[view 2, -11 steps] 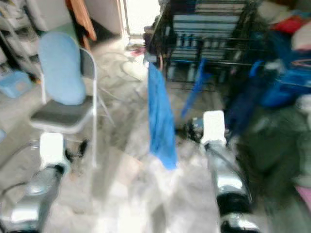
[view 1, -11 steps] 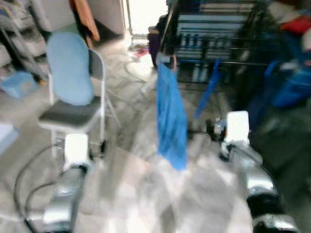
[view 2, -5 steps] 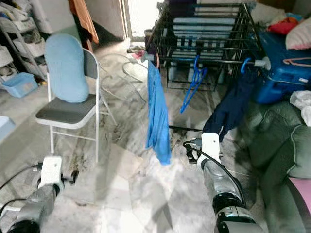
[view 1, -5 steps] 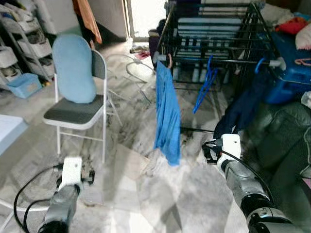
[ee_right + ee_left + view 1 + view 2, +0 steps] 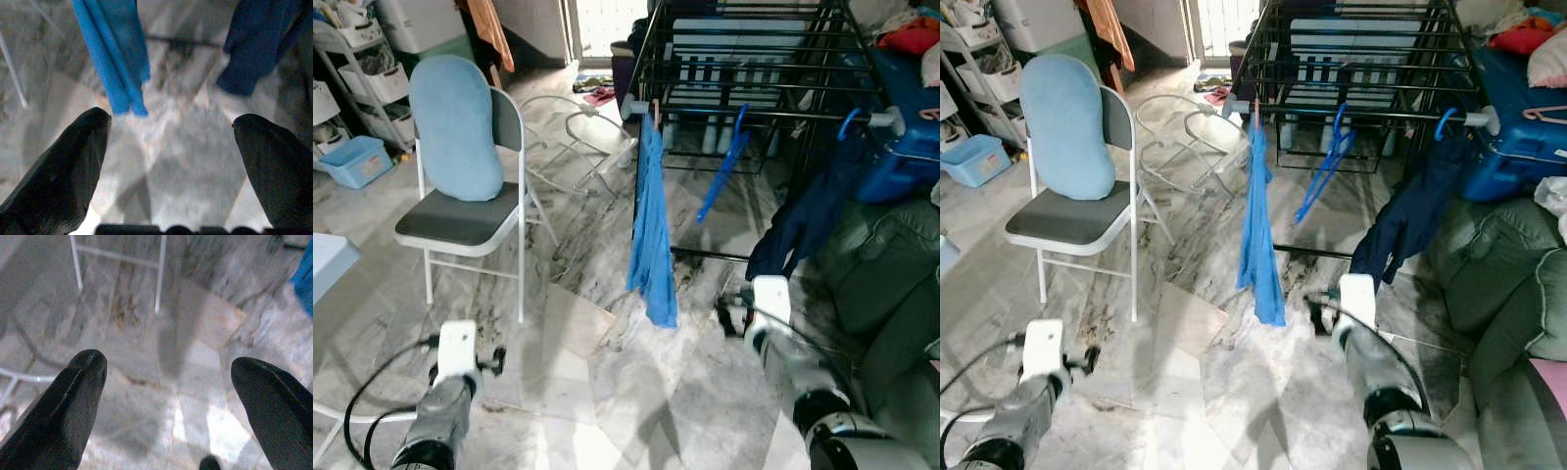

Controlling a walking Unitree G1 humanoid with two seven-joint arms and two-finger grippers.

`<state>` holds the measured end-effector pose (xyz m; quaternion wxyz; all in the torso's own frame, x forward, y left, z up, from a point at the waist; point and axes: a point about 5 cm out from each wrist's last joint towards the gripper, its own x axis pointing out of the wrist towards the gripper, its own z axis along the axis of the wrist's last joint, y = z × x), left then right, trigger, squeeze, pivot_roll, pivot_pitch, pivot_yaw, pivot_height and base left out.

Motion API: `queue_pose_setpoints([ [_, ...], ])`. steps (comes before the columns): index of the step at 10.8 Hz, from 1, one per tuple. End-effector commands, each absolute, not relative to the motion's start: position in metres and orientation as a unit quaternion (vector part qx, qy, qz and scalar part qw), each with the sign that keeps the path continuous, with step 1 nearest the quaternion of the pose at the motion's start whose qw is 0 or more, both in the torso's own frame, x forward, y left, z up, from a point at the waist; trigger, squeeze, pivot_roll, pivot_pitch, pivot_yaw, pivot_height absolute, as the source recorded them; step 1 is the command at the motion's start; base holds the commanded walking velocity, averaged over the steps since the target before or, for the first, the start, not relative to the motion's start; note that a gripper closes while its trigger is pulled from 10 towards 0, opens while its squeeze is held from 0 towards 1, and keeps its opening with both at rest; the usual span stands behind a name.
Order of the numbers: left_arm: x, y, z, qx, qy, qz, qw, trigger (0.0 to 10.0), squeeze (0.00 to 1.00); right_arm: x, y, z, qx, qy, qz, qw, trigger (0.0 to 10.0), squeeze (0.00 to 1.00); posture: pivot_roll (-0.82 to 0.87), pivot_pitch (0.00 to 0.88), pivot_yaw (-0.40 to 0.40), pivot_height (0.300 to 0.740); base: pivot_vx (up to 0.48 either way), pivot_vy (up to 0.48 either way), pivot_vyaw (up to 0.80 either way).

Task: Hang hanger

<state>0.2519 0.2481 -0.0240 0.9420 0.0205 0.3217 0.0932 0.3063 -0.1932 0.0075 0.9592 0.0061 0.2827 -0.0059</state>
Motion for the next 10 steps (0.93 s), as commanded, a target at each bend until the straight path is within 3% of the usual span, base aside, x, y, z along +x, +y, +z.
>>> queue_pose_setpoints([
  [1,0.244,0.248,-0.032,0.022,0.350,0.094,0.932,10.0,0.00,0.294,-0.193,-0.007,0.023,0.321,-0.008,0.947,10.0,0.00,-0.08,0.000,0.047,0.740,0.000,0.000,0.00],
  [2,0.234,0.242,-0.042,0.019,0.380,0.085,0.921,10.0,0.00,0.286,-0.195,-0.014,0.043,0.342,-0.013,0.939,10.0,0.00,-0.09,0.000,0.053,0.740,0.000,0.000,0.00],
  [3,0.221,0.241,-0.053,-0.034,0.409,0.112,0.905,10.0,0.00,0.277,-0.197,-0.022,0.065,0.370,-0.015,0.927,10.0,0.00,-0.11,0.000,0.066,0.740,0.000,0.000,0.00],
  [5,0.205,0.242,-0.063,-0.022,0.448,0.116,0.886,10.0,0.00,0.256,-0.209,-0.037,0.043,0.407,-0.034,0.912,10.0,0.00,-0.12,0.000,0.082,0.740,0.000,0.000,0.00],
  [8,0.198,0.236,-0.069,-0.010,0.467,0.110,0.878,10.0,0.00,0.228,-0.203,-0.058,0.044,0.443,-0.018,0.895,10.0,0.00,-0.12,0.000,0.102,0.740,0.000,0.000,0.00],
  [10,0.196,0.231,-0.071,-0.011,0.473,0.112,0.874,10.0,0.00,0.226,-0.204,-0.060,0.063,0.445,-0.035,0.893,10.0,0.00,-0.11,0.000,0.094,0.740,0.000,0.000,0.00],
])
